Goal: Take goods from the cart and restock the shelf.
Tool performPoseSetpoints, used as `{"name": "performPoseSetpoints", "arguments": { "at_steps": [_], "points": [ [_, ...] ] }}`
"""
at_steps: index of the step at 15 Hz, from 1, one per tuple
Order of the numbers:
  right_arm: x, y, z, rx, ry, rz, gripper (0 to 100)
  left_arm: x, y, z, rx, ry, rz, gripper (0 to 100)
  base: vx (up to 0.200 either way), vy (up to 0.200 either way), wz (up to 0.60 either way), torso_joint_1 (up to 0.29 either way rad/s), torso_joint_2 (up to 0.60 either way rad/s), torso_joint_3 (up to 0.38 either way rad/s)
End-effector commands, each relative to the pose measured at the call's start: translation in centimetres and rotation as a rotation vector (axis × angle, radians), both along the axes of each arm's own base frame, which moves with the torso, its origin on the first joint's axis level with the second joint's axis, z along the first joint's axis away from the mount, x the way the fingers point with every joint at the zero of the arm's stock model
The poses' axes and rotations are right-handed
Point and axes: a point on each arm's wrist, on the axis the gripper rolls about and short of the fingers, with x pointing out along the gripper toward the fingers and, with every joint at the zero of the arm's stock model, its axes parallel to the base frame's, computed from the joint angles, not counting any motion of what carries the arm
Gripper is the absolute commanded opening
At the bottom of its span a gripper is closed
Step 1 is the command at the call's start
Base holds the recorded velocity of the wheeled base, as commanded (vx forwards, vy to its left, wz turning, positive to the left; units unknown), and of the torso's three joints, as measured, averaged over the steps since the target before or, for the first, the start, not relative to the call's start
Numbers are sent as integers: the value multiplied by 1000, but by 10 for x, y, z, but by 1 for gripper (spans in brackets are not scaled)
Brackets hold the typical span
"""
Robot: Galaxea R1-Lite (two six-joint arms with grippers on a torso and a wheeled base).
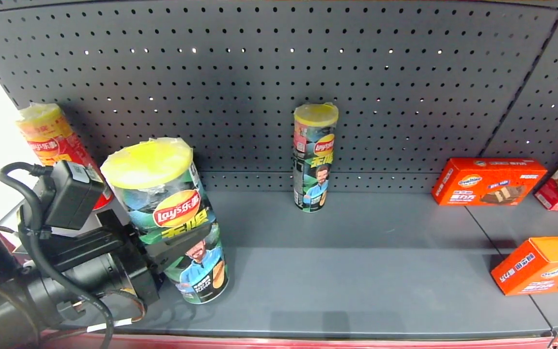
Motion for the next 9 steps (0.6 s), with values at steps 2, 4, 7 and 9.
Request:
{"name": "performPoseSetpoints", "arguments": {
  "at_steps": [2, 4, 7, 9],
  "points": [
    [23, 2, 74, -27, 22, 115, 100, 1, -1, 4, -6, -16, -6, 0, 0, 0, 0, 0, 0, 0],
    [41, 3, 97, -61, 57, 150, 100, 2, -2, 3, -4, -13, -11, 0, 0, 0, 0, 0, 0, 0],
    [68, 9, 115, -65, 127, 309, 100, 5, -4, 4, -3, -13, -17, 0, 0, 0, 0, 0, 0, 0],
    [90, 17, 131, -72, 146, 386, 100, 9, -5, 3, 0, -7, -14, 0, 0, 0, 0, 0, 0, 0]
  ]
}}
